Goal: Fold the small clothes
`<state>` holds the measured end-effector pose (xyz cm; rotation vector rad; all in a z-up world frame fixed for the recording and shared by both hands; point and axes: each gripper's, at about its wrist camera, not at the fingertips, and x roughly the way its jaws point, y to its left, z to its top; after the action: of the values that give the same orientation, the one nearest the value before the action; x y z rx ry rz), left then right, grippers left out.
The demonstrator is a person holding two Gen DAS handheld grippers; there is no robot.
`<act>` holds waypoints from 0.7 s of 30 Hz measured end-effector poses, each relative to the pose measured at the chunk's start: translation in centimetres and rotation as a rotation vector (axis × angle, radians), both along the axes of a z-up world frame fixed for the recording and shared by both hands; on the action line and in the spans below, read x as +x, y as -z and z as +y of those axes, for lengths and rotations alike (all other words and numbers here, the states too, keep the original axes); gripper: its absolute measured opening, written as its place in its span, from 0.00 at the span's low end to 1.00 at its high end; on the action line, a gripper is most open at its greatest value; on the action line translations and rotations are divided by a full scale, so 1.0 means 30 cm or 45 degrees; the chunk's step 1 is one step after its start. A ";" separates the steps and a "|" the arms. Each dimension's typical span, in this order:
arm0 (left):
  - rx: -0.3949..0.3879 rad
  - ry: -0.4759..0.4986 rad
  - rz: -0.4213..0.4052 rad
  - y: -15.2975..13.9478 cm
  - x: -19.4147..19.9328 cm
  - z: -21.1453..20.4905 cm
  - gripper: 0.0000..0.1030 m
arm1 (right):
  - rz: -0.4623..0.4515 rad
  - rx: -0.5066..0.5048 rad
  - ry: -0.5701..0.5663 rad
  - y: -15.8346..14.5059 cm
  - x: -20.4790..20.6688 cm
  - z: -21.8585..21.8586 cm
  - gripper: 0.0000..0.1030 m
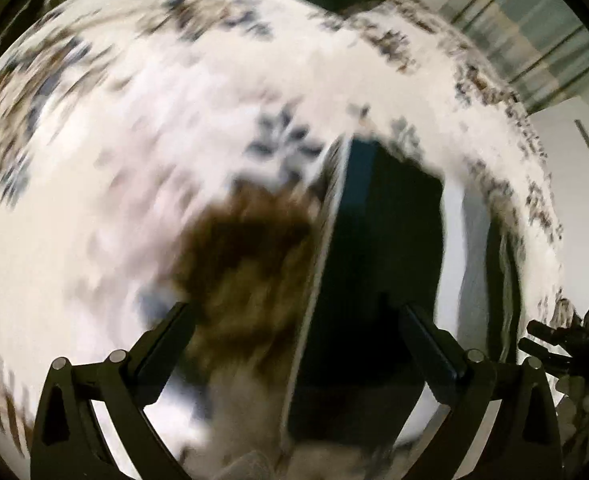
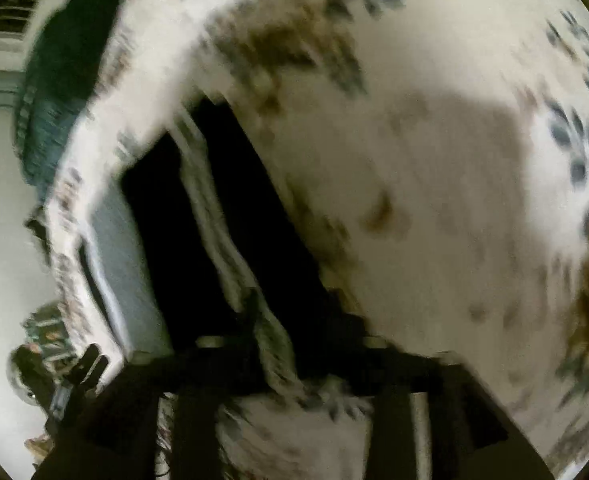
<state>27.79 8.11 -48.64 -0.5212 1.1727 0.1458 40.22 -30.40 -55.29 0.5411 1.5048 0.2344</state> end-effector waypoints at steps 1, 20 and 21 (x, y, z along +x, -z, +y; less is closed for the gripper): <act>-0.006 0.017 -0.022 0.014 0.052 0.031 1.00 | -0.022 0.021 -0.021 0.001 0.052 0.014 0.55; -0.409 -0.060 -0.026 0.194 0.261 0.137 0.29 | -0.080 0.051 -0.137 0.143 0.460 0.199 0.02; -0.413 -0.050 -0.027 0.185 0.259 0.138 0.30 | -0.032 0.062 -0.139 0.163 0.464 0.195 0.03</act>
<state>35.56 12.24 -54.20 -0.8289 1.1718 -0.0180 54.12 -24.56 -60.16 0.4934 1.5088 0.3625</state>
